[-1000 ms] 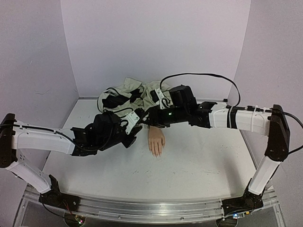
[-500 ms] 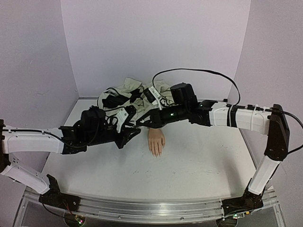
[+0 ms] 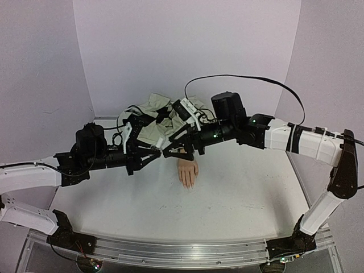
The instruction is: Paint the nails
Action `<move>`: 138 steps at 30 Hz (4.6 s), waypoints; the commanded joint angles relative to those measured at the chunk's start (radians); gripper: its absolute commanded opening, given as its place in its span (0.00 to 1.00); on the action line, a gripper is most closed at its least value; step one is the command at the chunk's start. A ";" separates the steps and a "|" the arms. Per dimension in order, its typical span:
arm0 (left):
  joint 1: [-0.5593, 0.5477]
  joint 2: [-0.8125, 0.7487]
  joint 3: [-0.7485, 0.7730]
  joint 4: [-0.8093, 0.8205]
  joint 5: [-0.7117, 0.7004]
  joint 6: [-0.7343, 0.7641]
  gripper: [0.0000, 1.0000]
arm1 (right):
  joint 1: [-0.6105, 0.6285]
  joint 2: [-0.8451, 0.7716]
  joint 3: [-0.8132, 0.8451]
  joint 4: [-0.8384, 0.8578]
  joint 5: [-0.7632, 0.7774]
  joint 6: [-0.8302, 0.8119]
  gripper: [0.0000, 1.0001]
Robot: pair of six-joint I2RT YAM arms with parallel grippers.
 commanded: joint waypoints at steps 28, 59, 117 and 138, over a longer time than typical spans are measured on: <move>-0.097 0.081 -0.004 0.024 -0.588 0.208 0.00 | 0.061 0.167 0.076 0.189 0.435 0.531 0.52; -0.113 0.022 -0.013 0.022 -0.618 0.155 0.00 | 0.061 0.226 0.077 0.225 0.317 0.505 0.33; -0.053 -0.147 -0.092 0.019 -0.453 0.153 0.00 | 0.114 0.175 0.185 0.166 0.299 0.469 0.48; -0.049 -0.136 -0.057 0.020 0.044 0.081 0.00 | 0.106 0.098 0.073 0.117 -0.365 -0.155 0.00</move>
